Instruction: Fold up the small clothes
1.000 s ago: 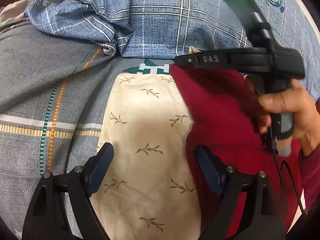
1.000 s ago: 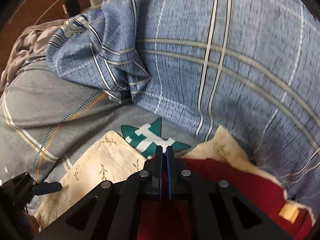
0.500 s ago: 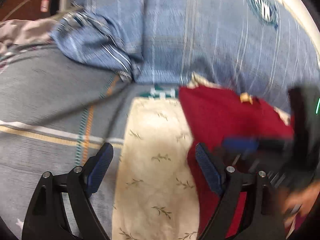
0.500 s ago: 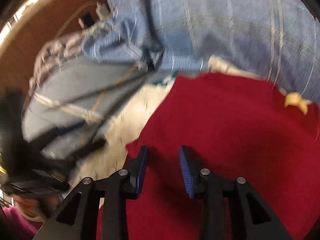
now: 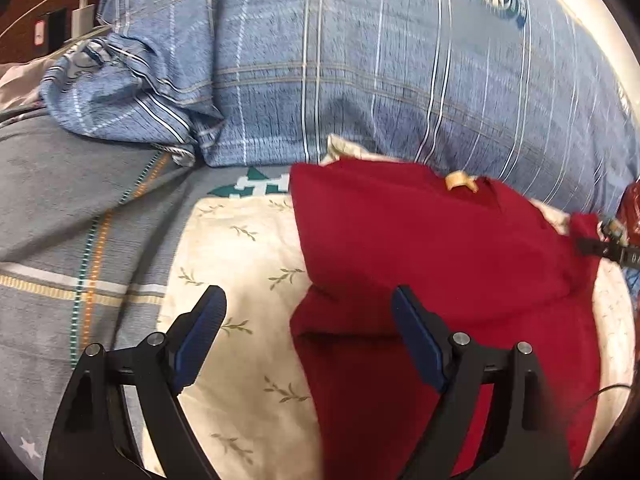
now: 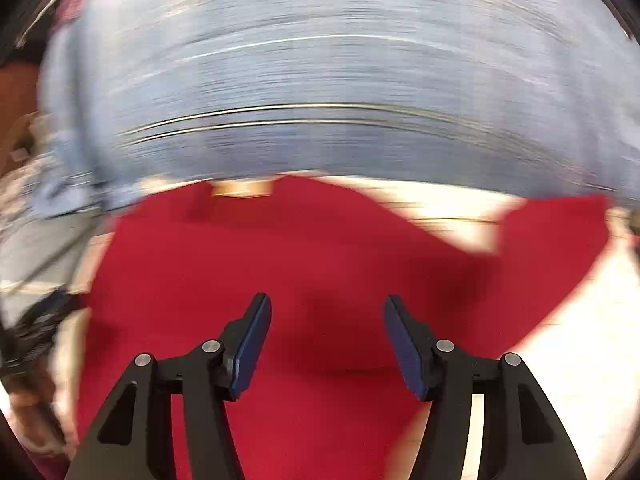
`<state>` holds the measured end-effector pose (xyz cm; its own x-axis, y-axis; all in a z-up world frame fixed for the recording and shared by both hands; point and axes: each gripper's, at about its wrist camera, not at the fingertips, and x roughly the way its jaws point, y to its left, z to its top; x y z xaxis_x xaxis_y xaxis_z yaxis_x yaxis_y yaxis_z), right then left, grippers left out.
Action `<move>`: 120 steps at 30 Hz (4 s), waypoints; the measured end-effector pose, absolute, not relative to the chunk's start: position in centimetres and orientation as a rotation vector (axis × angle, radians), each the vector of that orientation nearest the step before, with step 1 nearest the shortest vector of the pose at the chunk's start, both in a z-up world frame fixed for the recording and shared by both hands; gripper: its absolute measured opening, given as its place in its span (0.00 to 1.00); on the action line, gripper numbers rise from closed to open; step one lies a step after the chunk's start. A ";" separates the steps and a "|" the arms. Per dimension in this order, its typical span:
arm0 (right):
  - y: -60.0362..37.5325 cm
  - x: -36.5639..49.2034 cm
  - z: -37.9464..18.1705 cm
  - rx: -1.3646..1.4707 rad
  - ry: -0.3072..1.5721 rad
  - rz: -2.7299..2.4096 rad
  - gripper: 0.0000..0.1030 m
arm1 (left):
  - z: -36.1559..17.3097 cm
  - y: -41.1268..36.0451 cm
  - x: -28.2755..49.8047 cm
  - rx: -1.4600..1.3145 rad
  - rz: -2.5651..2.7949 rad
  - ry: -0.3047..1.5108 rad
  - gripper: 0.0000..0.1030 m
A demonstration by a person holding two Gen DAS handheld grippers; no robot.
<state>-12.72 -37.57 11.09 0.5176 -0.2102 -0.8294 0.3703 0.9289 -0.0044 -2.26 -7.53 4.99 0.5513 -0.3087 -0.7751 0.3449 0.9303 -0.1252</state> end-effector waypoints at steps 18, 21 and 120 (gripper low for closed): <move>-42.2 -10.5 7.4 0.206 0.918 -0.429 0.05 | 3.7 -7.7 -1.4 0.039 -0.358 0.945 0.83; -43.0 -10.7 6.3 0.239 0.966 -0.438 0.16 | 3.9 -7.7 -1.5 0.046 -0.353 0.938 0.83; -29.6 -14.1 9.4 0.280 0.878 0.230 0.61 | 6.4 -6.5 -3.1 -0.198 -0.547 0.878 0.83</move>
<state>-14.12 -29.57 9.40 0.6181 0.3107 -0.7221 -0.0825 0.9391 0.3335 -3.12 -6.53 6.36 0.5127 -0.5302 -0.6753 0.3720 0.8461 -0.3818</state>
